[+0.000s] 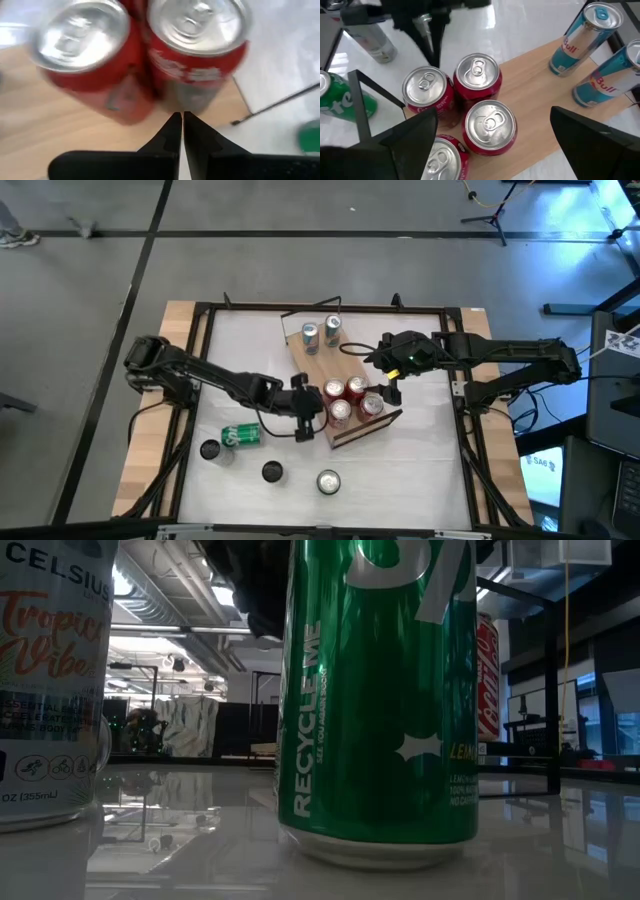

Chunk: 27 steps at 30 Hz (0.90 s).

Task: Place canned beverage on shelf
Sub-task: Put the red-white soda can on the shelf aligned with the other red-white soda can

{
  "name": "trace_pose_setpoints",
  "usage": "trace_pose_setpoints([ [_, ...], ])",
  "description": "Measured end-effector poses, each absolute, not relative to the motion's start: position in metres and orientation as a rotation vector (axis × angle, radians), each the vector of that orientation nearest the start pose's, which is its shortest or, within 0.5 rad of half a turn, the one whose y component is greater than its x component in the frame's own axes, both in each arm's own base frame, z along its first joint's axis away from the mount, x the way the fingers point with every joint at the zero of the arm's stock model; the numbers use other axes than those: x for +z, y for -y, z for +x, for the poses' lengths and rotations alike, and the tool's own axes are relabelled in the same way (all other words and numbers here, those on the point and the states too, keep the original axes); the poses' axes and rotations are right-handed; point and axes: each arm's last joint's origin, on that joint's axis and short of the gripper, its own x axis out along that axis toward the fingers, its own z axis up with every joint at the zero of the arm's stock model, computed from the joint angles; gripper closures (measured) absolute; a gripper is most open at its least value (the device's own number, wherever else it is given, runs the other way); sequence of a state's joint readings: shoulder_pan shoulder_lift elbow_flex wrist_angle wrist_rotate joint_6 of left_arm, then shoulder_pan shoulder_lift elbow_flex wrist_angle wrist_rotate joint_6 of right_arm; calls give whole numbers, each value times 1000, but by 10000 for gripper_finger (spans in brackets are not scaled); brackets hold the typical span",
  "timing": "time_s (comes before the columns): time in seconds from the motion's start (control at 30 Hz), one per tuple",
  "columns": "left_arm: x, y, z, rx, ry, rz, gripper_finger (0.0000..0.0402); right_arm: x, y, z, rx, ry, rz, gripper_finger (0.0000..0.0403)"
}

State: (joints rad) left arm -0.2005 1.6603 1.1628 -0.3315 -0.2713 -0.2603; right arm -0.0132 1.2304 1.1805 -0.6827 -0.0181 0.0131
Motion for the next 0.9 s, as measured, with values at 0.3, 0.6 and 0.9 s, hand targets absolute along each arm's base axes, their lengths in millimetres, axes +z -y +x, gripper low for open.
trace_pose_setpoints([
  [0.3, 244, 28, 336, 312, -822, 19, 393, 335, 3, 251, 0, -733, 24, 24],
  [0.6, 243, -10, 340, 371, -822, -27, 393, 335, 3, 251, 0, -733, 24, 24],
  [0.9, 246, -10, 344, 302, -772, -73, 393, 335, 3, 251, 0, -733, 24, 24],
])
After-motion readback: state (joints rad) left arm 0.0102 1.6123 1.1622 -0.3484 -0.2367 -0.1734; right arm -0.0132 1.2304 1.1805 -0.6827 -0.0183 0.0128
